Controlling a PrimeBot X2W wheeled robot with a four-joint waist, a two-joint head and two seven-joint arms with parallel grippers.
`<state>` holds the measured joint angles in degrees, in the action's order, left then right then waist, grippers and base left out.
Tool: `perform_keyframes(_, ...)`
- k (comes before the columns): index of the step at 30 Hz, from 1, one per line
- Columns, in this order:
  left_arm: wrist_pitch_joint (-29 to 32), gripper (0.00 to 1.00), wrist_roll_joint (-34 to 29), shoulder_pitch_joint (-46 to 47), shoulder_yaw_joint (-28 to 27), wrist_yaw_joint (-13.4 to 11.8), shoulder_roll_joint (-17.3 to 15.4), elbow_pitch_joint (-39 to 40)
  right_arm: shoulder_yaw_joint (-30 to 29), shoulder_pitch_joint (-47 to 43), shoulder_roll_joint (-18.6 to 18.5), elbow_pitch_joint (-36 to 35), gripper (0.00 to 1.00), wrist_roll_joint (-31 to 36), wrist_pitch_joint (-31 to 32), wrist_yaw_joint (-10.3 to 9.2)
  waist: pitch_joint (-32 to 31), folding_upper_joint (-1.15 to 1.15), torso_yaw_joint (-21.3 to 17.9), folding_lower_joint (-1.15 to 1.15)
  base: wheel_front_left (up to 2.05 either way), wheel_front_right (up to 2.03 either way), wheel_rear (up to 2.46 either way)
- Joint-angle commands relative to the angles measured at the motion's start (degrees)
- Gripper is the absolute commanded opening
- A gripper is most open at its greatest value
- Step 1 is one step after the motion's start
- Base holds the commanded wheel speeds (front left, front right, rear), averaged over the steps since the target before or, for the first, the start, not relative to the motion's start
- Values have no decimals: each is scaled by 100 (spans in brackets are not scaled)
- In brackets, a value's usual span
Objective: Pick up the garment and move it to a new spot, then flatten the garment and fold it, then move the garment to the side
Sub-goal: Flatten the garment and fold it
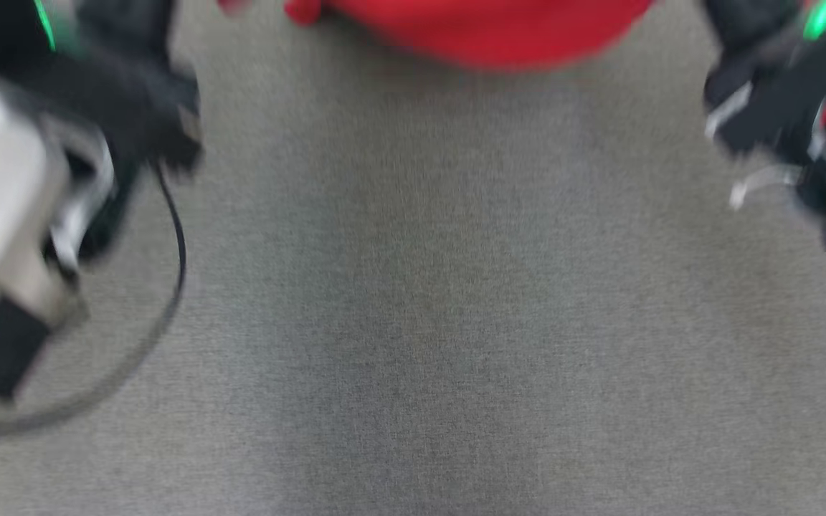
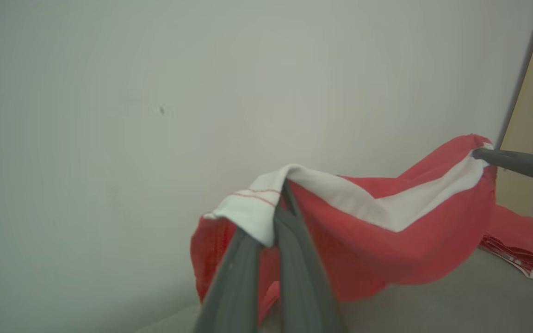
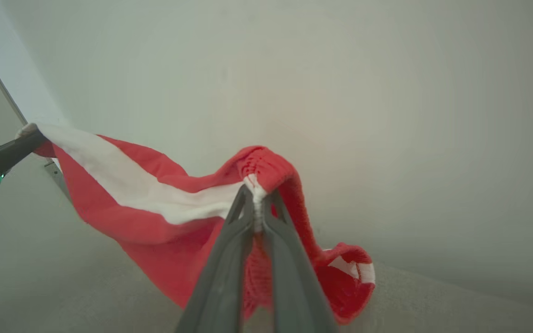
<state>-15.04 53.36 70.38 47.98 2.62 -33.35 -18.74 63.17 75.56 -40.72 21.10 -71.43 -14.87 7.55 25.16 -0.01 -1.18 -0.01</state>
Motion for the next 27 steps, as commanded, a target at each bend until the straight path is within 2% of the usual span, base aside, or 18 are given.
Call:
perform_keyframes(1,-16,0,-69,-661,-202,-150,-74,396,-121,-502,-108,-218,0,50,-34,-12,-550,1,47,1,0,0,0)
perform_keyframes(6,-16,0,-253,-2062,-450,-369,-120,1039,-476,-1771,-169,-639,0,275,-32,-12,-779,1,57,1,0,0,0)
perform_keyframes(12,-16,0,-337,-3209,-540,-425,-28,1286,-764,-2963,-156,-899,0,605,-33,-12,-997,1,74,1,0,0,0)
perform_keyframes(20,-17,0,-688,-4592,-730,-181,196,1118,-1049,-4466,-67,-1110,0,1010,-26,-12,-1343,1,100,1,0,0,0)
perform_keyframes(27,-17,0,-1028,-5431,-925,37,341,920,-1208,-5498,-108,-1255,0,1179,-25,-12,-1574,1,155,1,0,0,0)
